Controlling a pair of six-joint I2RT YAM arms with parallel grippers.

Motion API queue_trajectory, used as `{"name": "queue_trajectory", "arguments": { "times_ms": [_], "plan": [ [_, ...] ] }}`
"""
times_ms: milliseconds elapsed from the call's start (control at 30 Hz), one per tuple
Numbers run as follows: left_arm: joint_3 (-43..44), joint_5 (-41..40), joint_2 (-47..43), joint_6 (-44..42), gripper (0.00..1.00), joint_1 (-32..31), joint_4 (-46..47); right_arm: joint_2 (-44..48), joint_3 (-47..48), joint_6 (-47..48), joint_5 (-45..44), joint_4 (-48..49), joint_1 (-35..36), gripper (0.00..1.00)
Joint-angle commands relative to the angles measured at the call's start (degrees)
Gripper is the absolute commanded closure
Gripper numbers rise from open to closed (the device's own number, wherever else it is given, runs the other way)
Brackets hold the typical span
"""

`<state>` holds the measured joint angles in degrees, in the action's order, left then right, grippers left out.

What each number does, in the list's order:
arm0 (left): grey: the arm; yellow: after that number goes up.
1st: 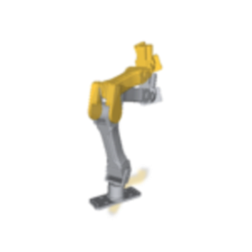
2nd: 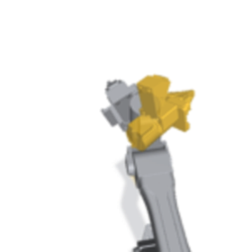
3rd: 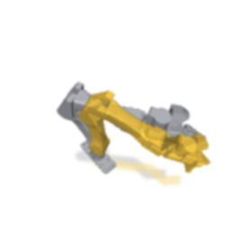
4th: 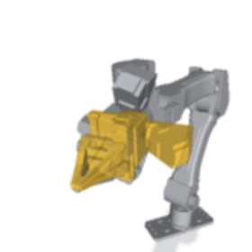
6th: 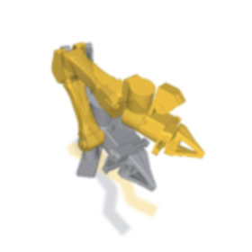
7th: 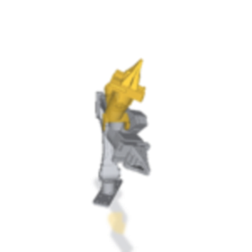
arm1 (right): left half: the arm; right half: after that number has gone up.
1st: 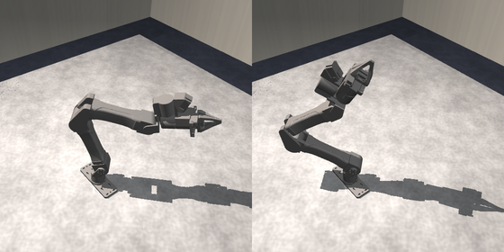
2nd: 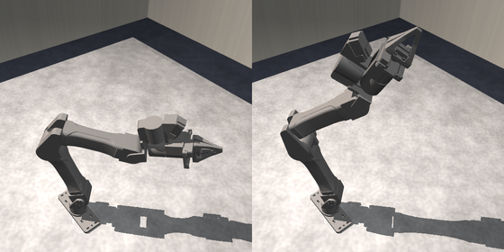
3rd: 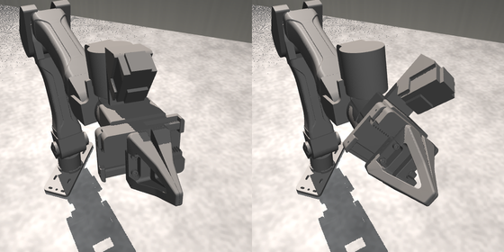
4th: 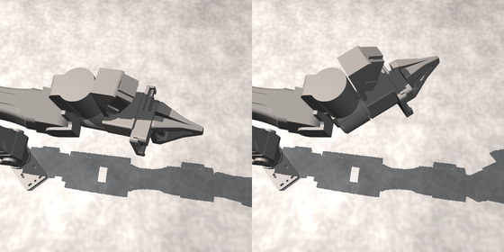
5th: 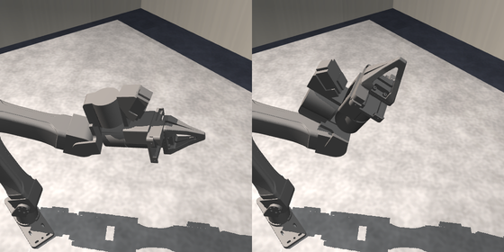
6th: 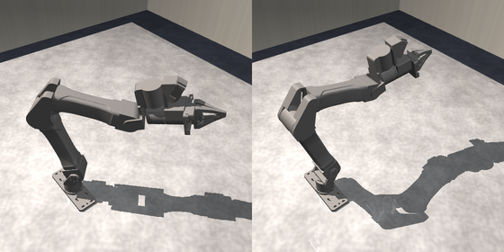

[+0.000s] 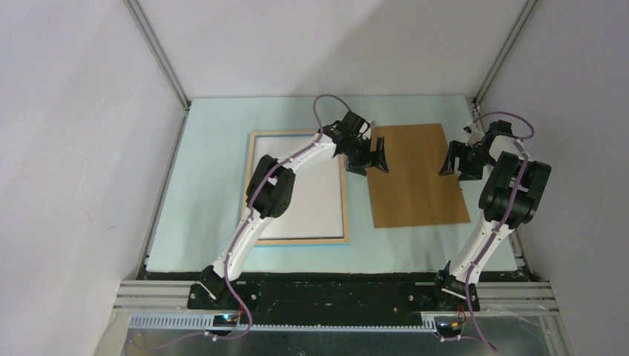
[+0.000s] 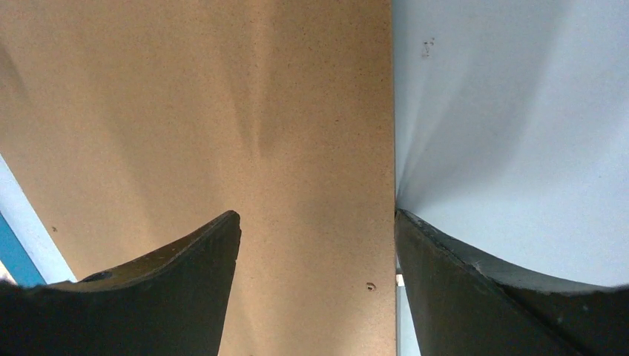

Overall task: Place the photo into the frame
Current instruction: Turn over the photo frame item at the center of the board.

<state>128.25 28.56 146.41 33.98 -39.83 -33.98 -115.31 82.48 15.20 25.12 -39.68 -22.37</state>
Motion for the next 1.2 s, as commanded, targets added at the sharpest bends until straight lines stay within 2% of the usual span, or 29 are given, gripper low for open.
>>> {"name": "queue_trajectory", "arguments": {
  "times_ms": [0, 300, 733, 933, 1167],
  "plan": [
    [-2.09, 1.28, 1.6, 0.44, 0.0, -1.29, -1.36, -1.41, 1.33, 0.08, 7.24, -4.88, 0.52, 0.21],
    [-3.76, 2.63, 0.78, 0.85, 0.0, -1.32, -1.07, 4.29, 1.9, -0.04, 15.2, -9.98, -0.13, 0.23],
    [-7.76, 5.14, -3.29, 0.72, 0.0, -1.36, 1.05, 20.44, 3.36, 2.84, 25.47, -22.86, 2.33, 0.27],
    [-9.77, 6.57, -6.33, -1.08, 0.0, -1.22, 2.15, 25.93, 5.47, 2.55, 29.2, -26.71, 6.62, 0.29],
    [-16.66, 9.02, -10.9, -2.8, 0.0, -0.04, 6.06, 29.91, 7.04, 0.09, 29.78, -27.12, 14.47, 0.3]
  ]
}}
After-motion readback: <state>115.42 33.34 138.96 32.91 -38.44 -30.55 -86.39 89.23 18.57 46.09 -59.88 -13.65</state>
